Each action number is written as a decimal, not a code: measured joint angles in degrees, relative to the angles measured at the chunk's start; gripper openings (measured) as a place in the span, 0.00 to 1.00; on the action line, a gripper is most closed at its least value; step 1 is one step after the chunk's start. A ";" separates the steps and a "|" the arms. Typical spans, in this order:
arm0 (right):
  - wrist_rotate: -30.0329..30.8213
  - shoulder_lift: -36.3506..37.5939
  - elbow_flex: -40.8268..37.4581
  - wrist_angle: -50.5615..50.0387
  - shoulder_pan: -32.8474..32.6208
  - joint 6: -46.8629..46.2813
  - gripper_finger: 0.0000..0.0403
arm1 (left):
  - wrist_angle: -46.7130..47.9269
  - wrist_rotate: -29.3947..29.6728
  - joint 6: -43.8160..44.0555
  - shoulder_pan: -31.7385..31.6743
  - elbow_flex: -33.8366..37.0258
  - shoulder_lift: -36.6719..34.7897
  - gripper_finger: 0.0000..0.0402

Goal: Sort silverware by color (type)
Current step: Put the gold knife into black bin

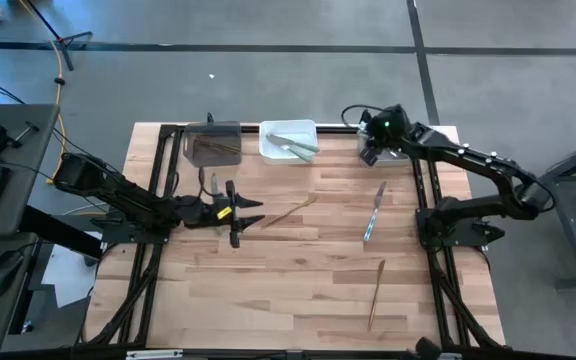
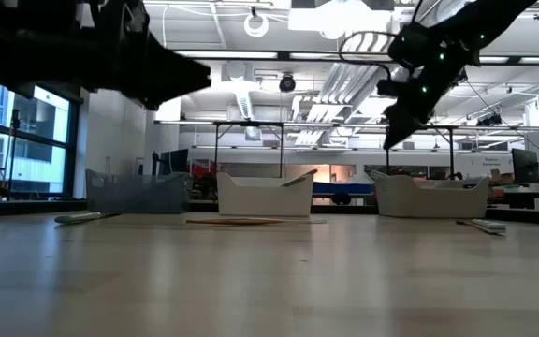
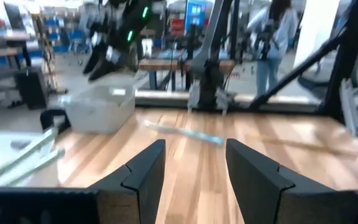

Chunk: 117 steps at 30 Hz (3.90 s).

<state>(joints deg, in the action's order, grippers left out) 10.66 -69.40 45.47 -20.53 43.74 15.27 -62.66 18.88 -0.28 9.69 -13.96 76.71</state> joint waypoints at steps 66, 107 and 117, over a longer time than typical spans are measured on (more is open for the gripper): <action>14.51 -14.28 1.29 17.35 -62.43 -20.58 0.39 | 39.99 -39.02 22.75 -14.86 -23.76 20.87 0.02; -4.95 -44.31 26.29 -10.69 -49.33 -46.98 0.18 | -8.03 -16.56 23.52 -3.56 1.16 20.79 0.01; -5.04 -44.26 26.06 -9.13 -49.35 -39.95 0.02 | -10.77 -13.03 21.95 -1.70 1.16 20.79 0.01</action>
<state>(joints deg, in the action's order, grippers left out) 5.63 -113.66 71.53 -29.65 -5.61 -24.68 -73.44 5.85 21.67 8.00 -12.80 97.49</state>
